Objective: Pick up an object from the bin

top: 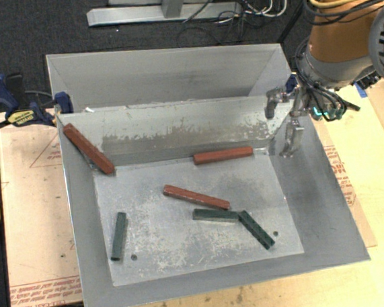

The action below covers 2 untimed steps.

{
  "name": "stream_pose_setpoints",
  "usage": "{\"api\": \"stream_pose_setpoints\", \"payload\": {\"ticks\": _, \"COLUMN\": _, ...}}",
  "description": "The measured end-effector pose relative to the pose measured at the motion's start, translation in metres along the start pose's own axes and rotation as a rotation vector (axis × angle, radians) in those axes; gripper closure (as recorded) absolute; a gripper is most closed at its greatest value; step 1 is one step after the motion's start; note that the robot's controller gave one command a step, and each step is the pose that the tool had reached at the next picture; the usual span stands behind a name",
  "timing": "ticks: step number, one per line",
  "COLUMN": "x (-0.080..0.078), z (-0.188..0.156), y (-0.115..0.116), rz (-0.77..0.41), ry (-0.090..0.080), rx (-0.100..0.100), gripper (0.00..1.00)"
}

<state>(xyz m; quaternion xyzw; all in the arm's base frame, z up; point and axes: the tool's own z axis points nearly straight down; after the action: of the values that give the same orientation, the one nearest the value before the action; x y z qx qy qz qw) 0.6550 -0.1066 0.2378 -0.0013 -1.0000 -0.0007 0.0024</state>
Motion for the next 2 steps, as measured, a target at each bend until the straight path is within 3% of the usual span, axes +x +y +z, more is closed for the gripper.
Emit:
{"api": "stream_pose_setpoints", "payload": {"ticks": 1, "x": 0.007, "z": 0.086, "y": 0.040, "rz": 0.009, "ry": 0.001, "rx": -0.002, "gripper": 0.00}}
{"api": "stream_pose_setpoints", "payload": {"ticks": 2, "x": 0.056, "z": 0.171, "y": 0.089, "rz": -0.002, "ry": 0.002, "rx": 0.000, "gripper": 0.00}}
